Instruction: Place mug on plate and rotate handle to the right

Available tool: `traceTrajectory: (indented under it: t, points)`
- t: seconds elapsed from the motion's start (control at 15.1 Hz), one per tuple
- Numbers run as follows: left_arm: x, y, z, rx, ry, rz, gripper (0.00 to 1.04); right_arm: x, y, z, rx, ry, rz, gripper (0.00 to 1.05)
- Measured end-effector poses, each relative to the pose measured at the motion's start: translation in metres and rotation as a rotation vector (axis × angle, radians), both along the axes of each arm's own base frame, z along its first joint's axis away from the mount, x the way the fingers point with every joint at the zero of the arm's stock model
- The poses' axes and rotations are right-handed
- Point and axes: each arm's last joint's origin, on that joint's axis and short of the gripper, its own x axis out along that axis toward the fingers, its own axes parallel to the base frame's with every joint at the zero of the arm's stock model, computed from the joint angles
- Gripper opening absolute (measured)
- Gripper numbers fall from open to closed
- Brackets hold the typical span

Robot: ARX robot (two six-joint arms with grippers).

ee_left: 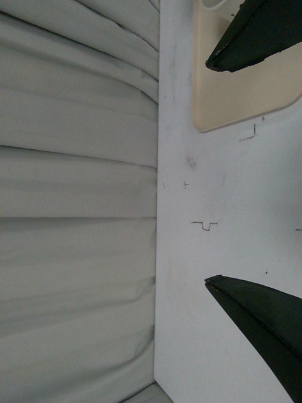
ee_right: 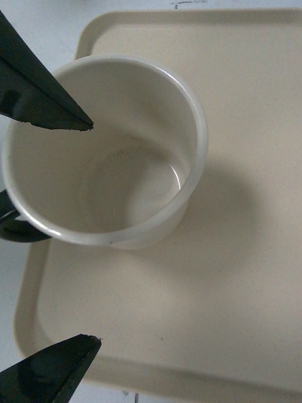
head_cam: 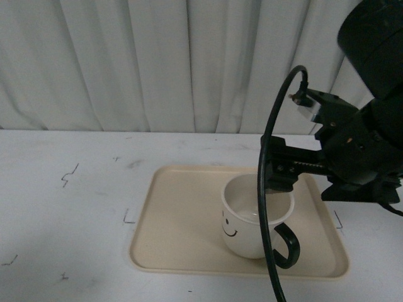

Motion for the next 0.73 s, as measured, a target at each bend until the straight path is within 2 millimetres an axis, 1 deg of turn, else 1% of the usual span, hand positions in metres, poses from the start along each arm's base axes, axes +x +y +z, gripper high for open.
traceTrajectory:
  t: [0.13, 0.2, 0.33, 0.4, 0.46, 0.53, 0.6, 0.66, 0.73]
  points:
    - [0.000, 0.000, 0.000, 0.000, 0.000, 0.000, 0.98, 0.007, 0.010, -0.008, -0.017, 0.025, -0.020, 0.98]
    - [0.000, 0.000, 0.000, 0.000, 0.000, 0.000, 0.98, 0.008, 0.013, -0.012, -0.030, 0.045, -0.037, 0.93]
    - [0.000, 0.000, 0.000, 0.000, 0.000, 0.000, 0.98, 0.011, 0.018, -0.021, -0.033, 0.077, -0.059, 0.71]
    - [0.000, 0.000, 0.000, 0.000, 0.000, 0.000, 0.98, 0.010, 0.021, -0.023, -0.038, 0.085, -0.065, 0.58]
    - [0.000, 0.000, 0.000, 0.000, 0.000, 0.000, 0.98, 0.011, 0.026, -0.022, -0.040, 0.083, -0.065, 0.38]
    - [0.000, 0.000, 0.000, 0.000, 0.000, 0.000, 0.98, 0.012, 0.026, -0.019, -0.046, 0.082, -0.068, 0.24]
    - [0.000, 0.000, 0.000, 0.000, 0.000, 0.000, 0.98, 0.012, 0.025, -0.018, -0.075, 0.079, -0.040, 0.06]
    - [0.000, 0.000, 0.000, 0.000, 0.000, 0.000, 0.98, 0.013, 0.022, -0.016, -0.086, 0.086, 0.000, 0.03]
    - [0.000, 0.000, 0.000, 0.000, 0.000, 0.000, 0.98, 0.014, 0.021, -0.013, -0.107, 0.083, 0.044, 0.03]
